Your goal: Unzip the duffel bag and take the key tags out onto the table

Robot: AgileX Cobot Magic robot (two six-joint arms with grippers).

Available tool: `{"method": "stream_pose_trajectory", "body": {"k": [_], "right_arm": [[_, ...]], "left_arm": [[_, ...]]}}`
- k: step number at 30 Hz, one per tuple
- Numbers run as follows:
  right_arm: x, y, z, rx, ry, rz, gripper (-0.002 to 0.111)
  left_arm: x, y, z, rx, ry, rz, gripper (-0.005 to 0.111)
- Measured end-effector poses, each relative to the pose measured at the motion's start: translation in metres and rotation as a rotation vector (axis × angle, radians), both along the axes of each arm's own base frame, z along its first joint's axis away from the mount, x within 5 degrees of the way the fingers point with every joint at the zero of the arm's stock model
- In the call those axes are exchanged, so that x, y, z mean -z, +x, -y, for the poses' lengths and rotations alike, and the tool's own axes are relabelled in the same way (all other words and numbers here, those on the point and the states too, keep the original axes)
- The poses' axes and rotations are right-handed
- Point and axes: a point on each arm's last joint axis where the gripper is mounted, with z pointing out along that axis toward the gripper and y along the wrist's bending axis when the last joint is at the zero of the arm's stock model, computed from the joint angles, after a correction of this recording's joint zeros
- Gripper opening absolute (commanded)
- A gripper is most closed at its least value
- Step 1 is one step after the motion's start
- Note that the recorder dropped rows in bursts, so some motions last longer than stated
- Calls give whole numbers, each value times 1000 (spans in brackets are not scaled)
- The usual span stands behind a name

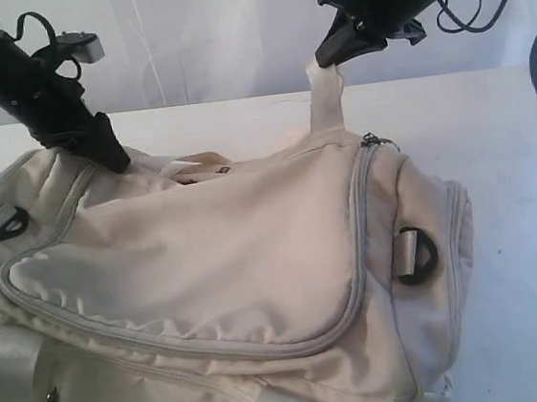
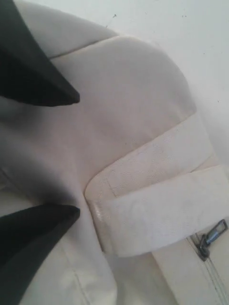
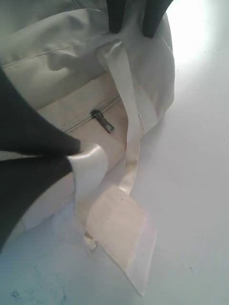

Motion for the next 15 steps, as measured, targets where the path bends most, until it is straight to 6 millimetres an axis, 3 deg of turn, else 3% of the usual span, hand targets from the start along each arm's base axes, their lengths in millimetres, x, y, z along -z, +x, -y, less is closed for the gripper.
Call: {"method": "stream_pose_trajectory", "body": {"k": [5, 6, 15], "right_arm": [[0, 0, 1, 4, -2, 1, 61], [0, 0, 2, 10, -10, -2, 65], [-25, -18, 15, 76, -183, 21, 64]], "left_arm": [[-9, -4, -4, 11, 51, 26, 64], [-12, -5, -5, 10, 66, 32, 64], [-36, -15, -30, -93, 53, 53, 64]]}}
